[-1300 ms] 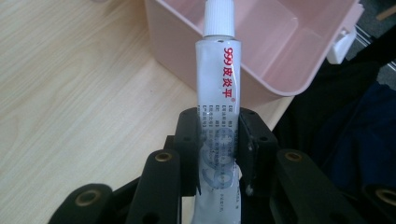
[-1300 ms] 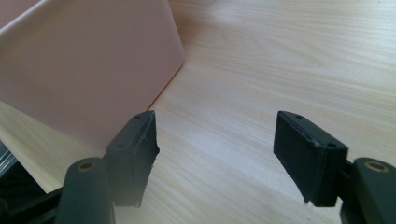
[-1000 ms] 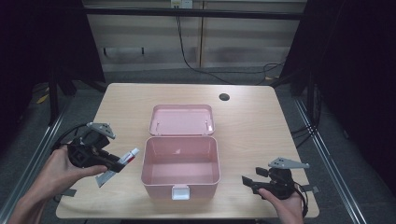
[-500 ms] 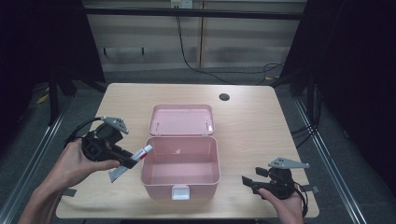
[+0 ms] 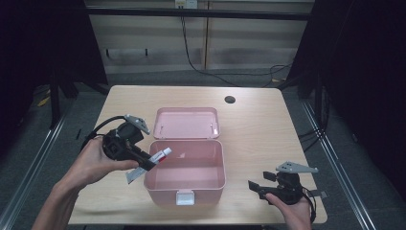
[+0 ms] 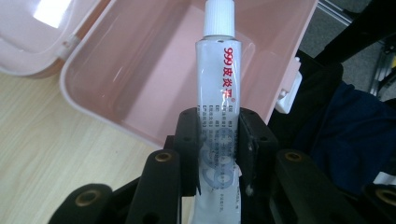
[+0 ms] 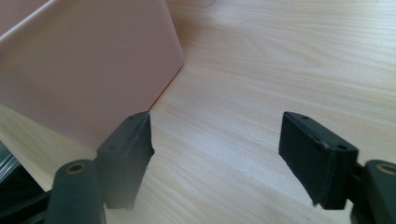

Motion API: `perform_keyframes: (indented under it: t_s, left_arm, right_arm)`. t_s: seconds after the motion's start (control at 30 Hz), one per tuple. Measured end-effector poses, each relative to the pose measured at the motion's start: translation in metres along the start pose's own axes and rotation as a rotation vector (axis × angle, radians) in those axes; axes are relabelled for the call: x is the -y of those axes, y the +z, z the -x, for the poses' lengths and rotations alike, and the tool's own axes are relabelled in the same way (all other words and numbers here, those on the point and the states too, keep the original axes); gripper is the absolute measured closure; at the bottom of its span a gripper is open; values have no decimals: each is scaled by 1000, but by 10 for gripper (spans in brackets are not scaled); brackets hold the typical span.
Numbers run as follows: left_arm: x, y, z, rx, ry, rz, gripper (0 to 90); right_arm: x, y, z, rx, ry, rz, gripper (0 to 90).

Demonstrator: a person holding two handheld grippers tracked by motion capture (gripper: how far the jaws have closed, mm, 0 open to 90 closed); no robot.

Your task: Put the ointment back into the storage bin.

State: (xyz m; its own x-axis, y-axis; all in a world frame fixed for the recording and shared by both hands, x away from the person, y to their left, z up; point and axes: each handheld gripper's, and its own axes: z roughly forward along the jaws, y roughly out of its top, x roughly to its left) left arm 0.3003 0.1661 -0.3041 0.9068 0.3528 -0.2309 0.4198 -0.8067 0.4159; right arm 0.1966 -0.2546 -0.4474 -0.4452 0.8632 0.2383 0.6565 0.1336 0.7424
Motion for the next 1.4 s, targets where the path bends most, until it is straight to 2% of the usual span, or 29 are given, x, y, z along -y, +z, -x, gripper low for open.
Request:
perform_keyframes:
  t_s: [0.23, 0.27, 0.37, 0.4, 0.43, 0.5, 0.63, 0.67, 0.7, 0.77, 0.83, 0.87, 0.97, 1.0, 1.07, 1.13, 1.2, 1.23, 1.3, 1.37, 1.4]
  left_arm:
    - [-14, 9, 6, 6, 21, -9, 713]
    - [-16, 9, 6, 7, 32, -23, 713]
    - [-20, 13, 8, 16, 31, -25, 713]
    - [-21, 15, 8, 17, 51, -30, 713]
    - [-22, 17, 10, 11, 45, -26, 713]
    - [-26, 20, 11, 19, 60, -38, 713]
    - [-32, 28, 10, 41, 58, -44, 713]
    - [-34, 29, 8, 41, 72, -57, 713]
    - [-35, 31, 9, 42, 58, -49, 713]
    - [-38, 35, 9, 43, 61, -48, 712]
    - [-41, 38, 9, 45, 91, -60, 712]
    - [-42, 40, 10, 51, 86, -58, 712]
    - [-47, 45, 12, 52, 129, -78, 712]
    - [-48, 48, 14, 59, 130, -72, 713]
    - [-50, 50, 13, 62, 132, -81, 713]
    - [-53, 54, 12, 43, 143, -99, 713]
    - [-55, 59, 12, 55, 136, -110, 713]
    - [-57, 62, 13, 54, 147, -126, 713]
    - [-59, 69, 15, 58, 144, -145, 713]
    - [-62, 78, 16, 52, 166, -175, 713]
    - [-62, 81, 16, 55, 161, -173, 713]
  right_arm:
    - [-1, -1, 0, 1, 7, 14, 191]
    - [-1, -1, 1, -1, 1, 15, 184]
    - [0, -1, 1, -7, 4, 10, 165]
    - [0, -1, 1, -8, 5, 9, 164]
    - [0, -1, 1, -8, 7, 9, 164]
    - [-1, -1, 1, -12, 9, 10, 163]
    - [-1, 0, 1, -15, 5, 7, 159]
    - [-1, 0, 1, -15, 5, 8, 159]
    - [-1, -1, 1, -15, 7, 7, 159]
    - [0, -1, 1, -15, 7, 9, 159]
    - [-1, 0, 1, -17, 6, 9, 159]
    - [-1, 0, 1, -17, 4, 5, 159]
    - [0, -1, 0, -18, 4, 1, 159]
    - [0, -1, 0, -20, 7, 2, 159]
    - [-1, 0, 1, -21, 3, 5, 160]
    - [-1, 0, 0, -22, 8, 3, 159]
    - [-1, 0, 0, -22, 4, 2, 159]
    - [-1, 0, 0, -22, 3, 2, 160]
    - [-1, 0, 1, -24, 5, 1, 160]
    - [-1, 1, 1, -29, 4, -2, 160]
    - [0, 1, 0, -32, 2, -6, 160]
